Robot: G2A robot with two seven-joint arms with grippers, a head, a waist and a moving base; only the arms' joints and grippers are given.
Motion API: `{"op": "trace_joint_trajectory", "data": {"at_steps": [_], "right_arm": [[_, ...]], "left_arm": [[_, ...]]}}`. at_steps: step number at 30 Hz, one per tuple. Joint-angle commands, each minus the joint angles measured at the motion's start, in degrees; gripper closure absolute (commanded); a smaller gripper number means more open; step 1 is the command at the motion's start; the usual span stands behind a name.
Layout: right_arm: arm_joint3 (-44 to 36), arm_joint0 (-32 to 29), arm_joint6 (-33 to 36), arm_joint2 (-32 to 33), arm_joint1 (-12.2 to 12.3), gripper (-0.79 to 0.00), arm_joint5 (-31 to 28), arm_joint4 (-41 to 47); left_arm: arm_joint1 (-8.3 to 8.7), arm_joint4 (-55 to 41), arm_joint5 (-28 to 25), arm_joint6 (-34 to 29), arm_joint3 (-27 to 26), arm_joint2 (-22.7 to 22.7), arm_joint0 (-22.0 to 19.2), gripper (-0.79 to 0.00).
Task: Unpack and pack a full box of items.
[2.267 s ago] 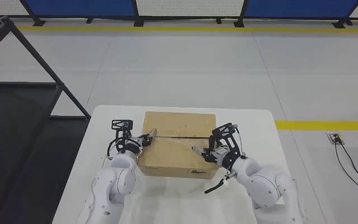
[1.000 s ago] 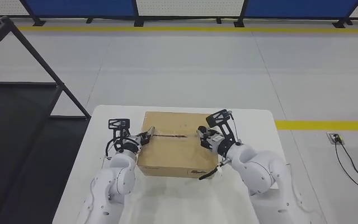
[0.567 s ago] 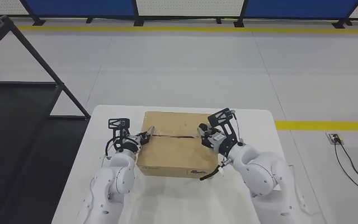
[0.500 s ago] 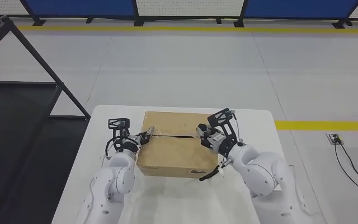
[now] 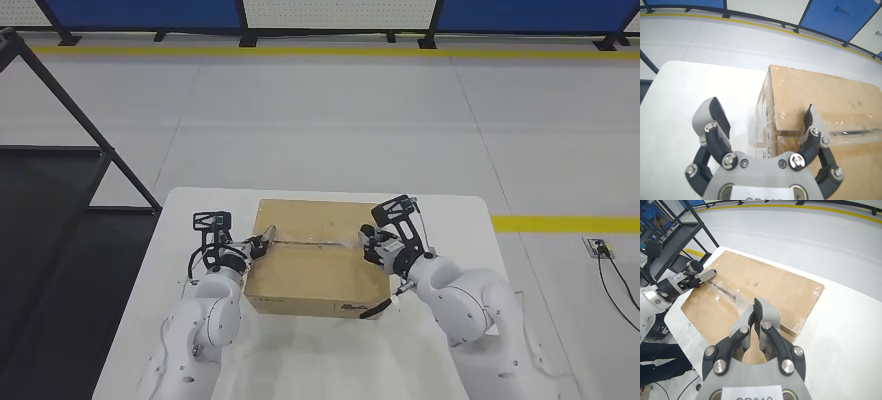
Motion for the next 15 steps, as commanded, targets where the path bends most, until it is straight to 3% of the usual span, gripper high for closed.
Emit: {"op": "trace_joint_trajectory", "data": {"at_steps": [1,11,12,13,15], "right_arm": [[0.3,0.1,0.2,-0.2,0.1,0.000,0.4,-0.4],[1.7,0.8,3.3,-0.8,0.4,0.000,2.2,-1.6],[1.8,0.9,3.4,-0.8,0.5,-0.062,2.3,-1.6],[1.7,0.9,3.4,-0.8,0.5,-0.179,2.5,-1.5],[1.5,0.8,3.4,-0.8,0.6,-0.243,2.7,-1.5]], "left_arm": [[-0.01,0.1,-0.1,0.0,-0.1,0.0,0.1,-0.785],[-0.09,0.6,0.2,-0.1,-0.5,0.2,0.4,-0.785],[-0.10,0.6,0.2,-0.1,-0.6,0.3,0.5,-0.785],[-0.11,0.6,0.2,-0.1,-0.6,0.3,0.5,-0.785],[-0.13,0.7,0.2,-0.1,-0.7,0.4,0.6,-0.785]]}}
